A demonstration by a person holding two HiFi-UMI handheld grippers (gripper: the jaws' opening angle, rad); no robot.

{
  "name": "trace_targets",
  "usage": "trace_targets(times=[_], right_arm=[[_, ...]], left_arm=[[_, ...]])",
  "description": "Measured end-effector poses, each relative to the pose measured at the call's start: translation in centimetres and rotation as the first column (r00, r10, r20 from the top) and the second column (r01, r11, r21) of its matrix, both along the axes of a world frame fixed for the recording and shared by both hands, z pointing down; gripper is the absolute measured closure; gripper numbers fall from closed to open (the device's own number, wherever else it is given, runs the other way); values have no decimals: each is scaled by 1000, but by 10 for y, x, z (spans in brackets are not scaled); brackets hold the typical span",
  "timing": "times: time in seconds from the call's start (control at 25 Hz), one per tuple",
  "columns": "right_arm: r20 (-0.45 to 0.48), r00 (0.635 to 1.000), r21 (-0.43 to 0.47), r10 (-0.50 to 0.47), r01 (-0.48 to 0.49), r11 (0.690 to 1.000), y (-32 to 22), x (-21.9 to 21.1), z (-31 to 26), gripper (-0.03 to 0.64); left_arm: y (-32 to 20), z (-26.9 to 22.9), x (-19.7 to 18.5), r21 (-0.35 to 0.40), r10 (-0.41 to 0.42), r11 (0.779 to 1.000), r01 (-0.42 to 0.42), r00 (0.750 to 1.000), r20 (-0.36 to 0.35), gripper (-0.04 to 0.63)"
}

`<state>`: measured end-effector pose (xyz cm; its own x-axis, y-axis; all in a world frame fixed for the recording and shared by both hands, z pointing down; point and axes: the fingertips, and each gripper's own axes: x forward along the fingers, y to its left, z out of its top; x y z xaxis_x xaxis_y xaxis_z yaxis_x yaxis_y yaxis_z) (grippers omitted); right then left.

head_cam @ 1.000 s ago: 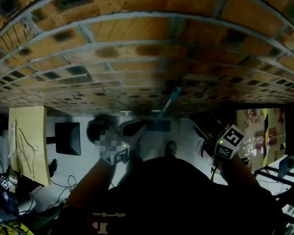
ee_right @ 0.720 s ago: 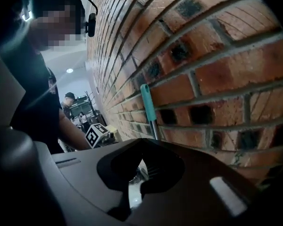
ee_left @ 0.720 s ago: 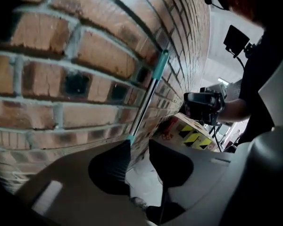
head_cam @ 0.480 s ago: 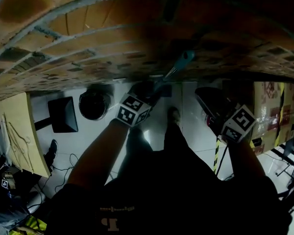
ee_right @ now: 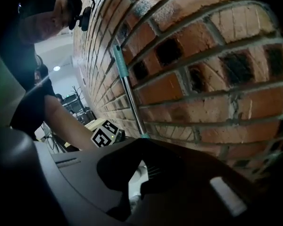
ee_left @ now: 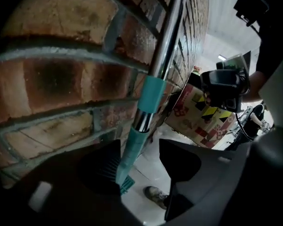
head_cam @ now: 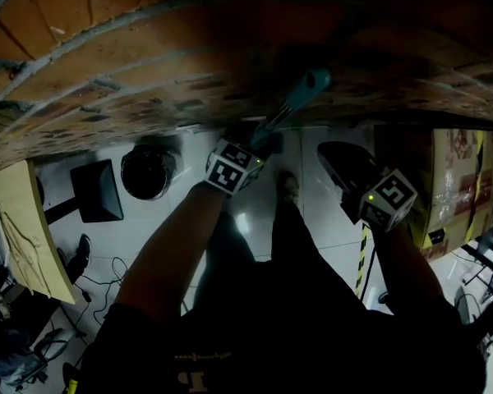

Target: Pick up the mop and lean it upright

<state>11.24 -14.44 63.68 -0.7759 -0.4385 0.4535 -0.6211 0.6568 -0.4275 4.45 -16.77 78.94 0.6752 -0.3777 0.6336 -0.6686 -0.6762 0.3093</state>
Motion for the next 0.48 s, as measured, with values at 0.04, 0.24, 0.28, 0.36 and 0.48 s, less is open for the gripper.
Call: trace_targets(times=[0.04,0.24,0.28,0.36,0.48], right_arm=[[-2,1000,-12,1,-1,1000,2,-1,6,603],[0,1000,-19,-19,19,1000,12,5,32,603],[-2,1000,-21,-20,20,1000,14,7,34,603],[-11,1000,-33,-15,14,999,17,8,36,603],[-16,1000,-35,-16,16,999,21,14,41,603]], left_arm=[[-1,5,0,0,-9,1000,9,1000,2,359],[-3,26,3,21,10,1000,-11,999,48,359],[-4,29,4,27,10,1000,-11,999,52,359],[-5,31,6,38,4,999,-6,999,54,360],[-8,35,10,46,-10,999,8,999,46,364]])
